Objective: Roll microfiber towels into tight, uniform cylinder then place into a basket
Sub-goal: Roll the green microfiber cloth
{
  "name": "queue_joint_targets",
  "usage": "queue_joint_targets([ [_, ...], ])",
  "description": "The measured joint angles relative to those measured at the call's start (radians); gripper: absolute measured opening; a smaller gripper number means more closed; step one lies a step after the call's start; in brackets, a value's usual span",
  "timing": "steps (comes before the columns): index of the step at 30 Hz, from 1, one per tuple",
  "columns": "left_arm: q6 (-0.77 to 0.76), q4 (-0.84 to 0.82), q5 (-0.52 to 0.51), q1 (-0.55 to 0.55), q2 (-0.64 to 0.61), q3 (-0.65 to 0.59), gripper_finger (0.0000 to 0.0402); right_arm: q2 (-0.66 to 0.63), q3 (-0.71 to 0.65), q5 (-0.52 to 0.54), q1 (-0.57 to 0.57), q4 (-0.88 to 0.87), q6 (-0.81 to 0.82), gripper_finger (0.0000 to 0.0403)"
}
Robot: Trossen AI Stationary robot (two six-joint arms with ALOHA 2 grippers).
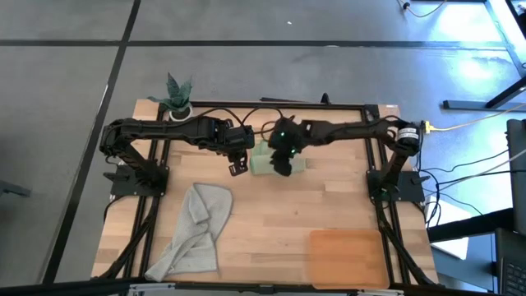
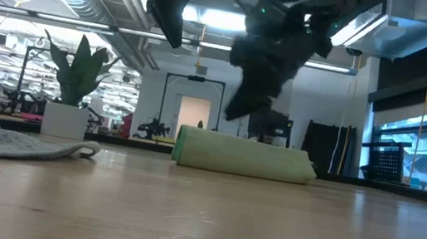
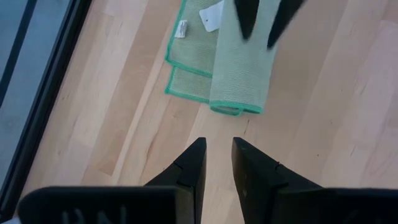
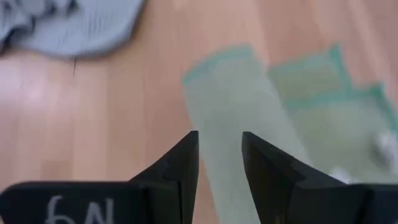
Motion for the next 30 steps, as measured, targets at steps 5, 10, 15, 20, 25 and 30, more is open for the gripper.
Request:
queue_joint_targets([
  [5, 0.000, 0.000, 0.000, 0.000, 0.000, 0.000, 0.0067, 0.070, 0.001, 0.028, 0.000, 0.167, 0.023, 0.0124],
  [10, -0.016, 0.000, 0.000, 0.000, 0.000, 0.000, 0.0067, 0.138, 0.000, -0.003, -0.006, 0.170, 0.026, 0.0124],
  [15, -0.023, -0.001, 0.000, 0.000, 0.000, 0.000, 0.0067, 0.172, 0.000, 0.007, -0.007, 0.184, 0.025, 0.0124],
  [20, -0.024, 0.000, 0.001, 0.000, 0.000, 0.000, 0.0067, 0.185, 0.000, 0.048, -0.008, 0.198, 0.023, 0.0124],
  [25, -0.024, -0.001, 0.002, 0.000, 0.000, 0.000, 0.0067, 0.166, -0.001, 0.062, -0.008, 0.190, 0.022, 0.0124],
  [30, -0.024, -0.002, 0.003, 0.000, 0.000, 0.000, 0.0067, 0.092, -0.001, 0.079, -0.008, 0.174, 0.005, 0.0124],
])
